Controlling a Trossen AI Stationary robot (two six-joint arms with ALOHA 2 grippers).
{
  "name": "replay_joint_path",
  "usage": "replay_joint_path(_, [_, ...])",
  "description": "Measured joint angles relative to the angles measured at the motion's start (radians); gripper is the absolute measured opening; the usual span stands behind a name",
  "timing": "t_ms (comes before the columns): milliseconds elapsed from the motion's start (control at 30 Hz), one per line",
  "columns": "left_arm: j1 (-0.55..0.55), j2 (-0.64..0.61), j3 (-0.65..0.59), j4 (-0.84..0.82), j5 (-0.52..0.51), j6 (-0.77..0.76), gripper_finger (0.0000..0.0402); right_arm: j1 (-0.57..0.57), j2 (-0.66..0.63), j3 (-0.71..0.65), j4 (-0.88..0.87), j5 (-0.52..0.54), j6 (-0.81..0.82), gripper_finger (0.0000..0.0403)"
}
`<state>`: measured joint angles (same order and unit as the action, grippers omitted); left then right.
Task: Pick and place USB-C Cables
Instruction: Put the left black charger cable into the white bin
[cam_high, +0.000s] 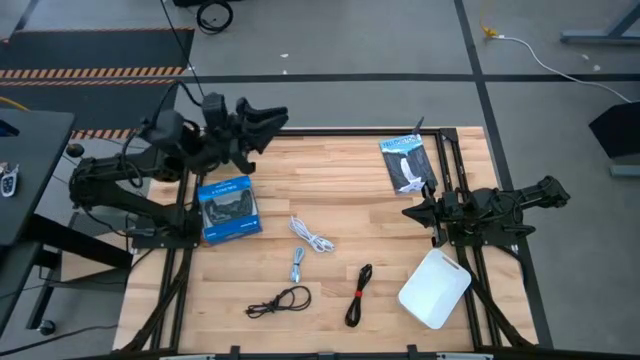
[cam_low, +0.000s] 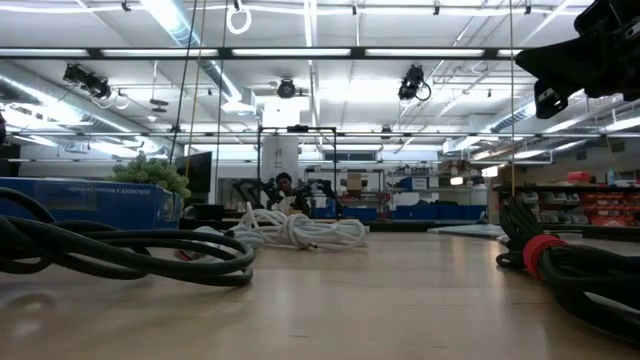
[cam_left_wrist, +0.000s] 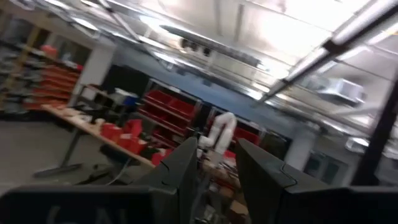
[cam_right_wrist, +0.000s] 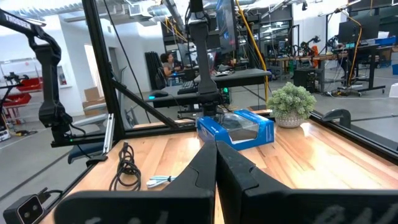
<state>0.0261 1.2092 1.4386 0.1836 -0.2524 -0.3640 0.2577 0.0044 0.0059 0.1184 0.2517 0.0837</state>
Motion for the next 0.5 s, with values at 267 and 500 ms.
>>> replay_joint_path(267, [0.056, 0.049, 0.064, -0.146, 0.086, -0.086, 0.0118, 0.0, 0.0, 0.0, 0.0, 0.0, 0.0, 0.0009])
replay_joint_path(500, [0.062, 0.1, 0.065, -0.152, 0.149, -0.18, 0.0118, 0.0, 0.0, 0.0, 0.0, 0.0, 0.0, 0.0009])
